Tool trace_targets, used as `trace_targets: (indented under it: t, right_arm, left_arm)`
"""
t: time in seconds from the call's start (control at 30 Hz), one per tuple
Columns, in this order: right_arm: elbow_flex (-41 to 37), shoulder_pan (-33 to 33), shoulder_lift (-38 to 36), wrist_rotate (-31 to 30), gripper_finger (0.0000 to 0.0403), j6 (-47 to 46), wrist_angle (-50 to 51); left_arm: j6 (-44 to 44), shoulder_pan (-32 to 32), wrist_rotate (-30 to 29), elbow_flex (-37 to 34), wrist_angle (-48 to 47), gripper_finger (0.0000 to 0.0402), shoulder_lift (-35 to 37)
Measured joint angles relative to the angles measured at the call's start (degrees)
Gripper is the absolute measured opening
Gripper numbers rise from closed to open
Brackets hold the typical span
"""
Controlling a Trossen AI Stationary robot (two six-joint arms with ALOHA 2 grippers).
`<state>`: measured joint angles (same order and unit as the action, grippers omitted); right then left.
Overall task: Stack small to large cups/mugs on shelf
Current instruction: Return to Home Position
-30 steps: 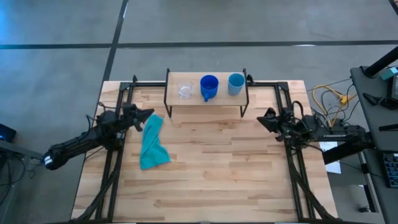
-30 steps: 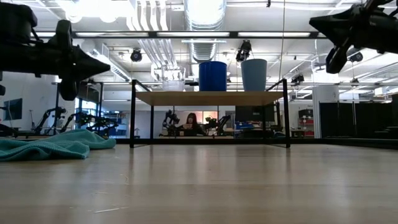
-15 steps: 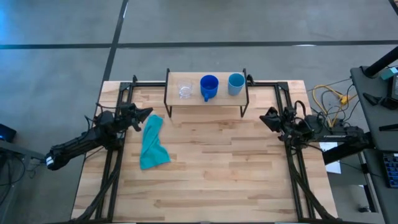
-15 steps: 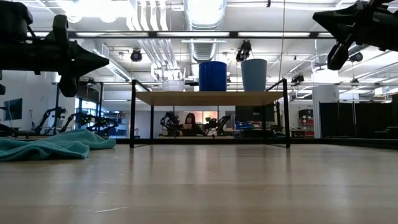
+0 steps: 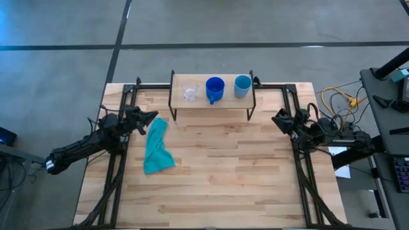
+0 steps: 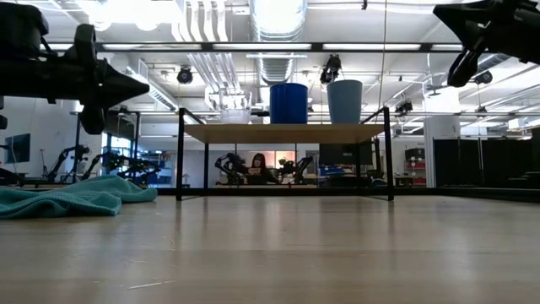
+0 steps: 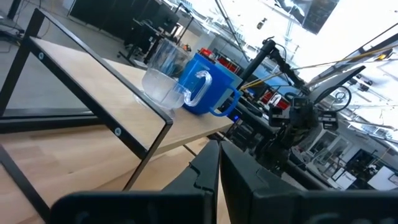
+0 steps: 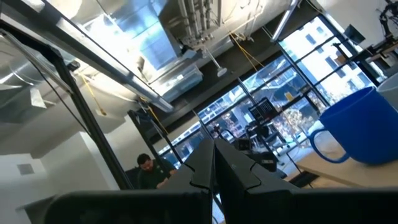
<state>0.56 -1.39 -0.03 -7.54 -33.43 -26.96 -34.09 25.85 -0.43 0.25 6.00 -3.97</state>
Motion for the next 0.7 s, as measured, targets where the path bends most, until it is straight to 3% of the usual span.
trace_targets:
  t: [0.7]
  right_arm:
    - [0.0, 0.0, 2.08, 0.02, 0.0009, 3.52, 0.19]
  left_arm:
    - [0.43, 0.02, 0.0, 0.0, -0.02, 0.0, -0.11]
